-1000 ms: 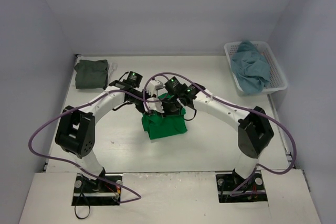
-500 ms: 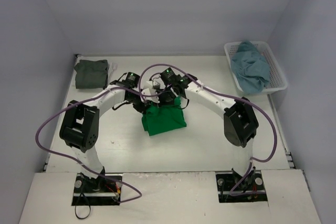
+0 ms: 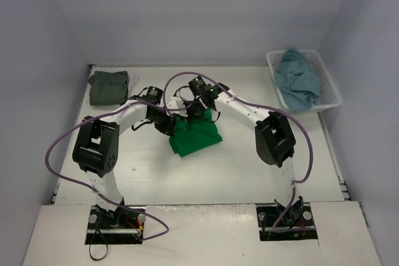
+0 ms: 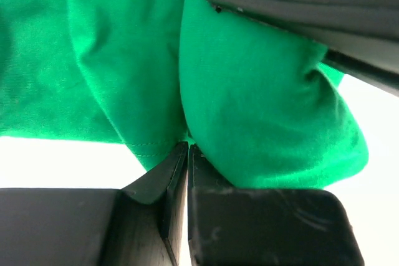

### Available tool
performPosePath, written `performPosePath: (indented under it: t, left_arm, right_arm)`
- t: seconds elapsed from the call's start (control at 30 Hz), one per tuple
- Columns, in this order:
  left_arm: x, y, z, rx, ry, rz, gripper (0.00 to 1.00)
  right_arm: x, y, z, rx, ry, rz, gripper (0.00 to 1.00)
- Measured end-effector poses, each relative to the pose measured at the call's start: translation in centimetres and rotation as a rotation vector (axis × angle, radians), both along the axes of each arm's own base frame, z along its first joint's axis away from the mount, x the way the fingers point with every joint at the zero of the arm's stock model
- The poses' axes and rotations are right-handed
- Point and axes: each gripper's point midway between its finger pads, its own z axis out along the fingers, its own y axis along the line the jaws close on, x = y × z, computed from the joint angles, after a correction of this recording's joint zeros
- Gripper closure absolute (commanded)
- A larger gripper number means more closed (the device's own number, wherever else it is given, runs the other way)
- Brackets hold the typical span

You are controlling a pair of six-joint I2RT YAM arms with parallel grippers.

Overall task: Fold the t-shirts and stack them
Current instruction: Fold the long partially folded tshirt into a neat square

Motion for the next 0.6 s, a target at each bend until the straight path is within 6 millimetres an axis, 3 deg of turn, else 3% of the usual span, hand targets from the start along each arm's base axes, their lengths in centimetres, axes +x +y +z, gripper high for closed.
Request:
performPosePath:
  t: [0.47,0.6]
  left_arm:
    - [1.1,3.2,-0.2,0.024,0.003,0.057,1.0]
    - [1.1,4.4,0.2,0.011,0.017,0.072,1.0]
  right_arm:
    - [2.2,1.8,-1.8,0.019,0.026,0.002,1.0]
    - [3.3,2.3,-2.5,0.026,0.024,-0.014,0.9]
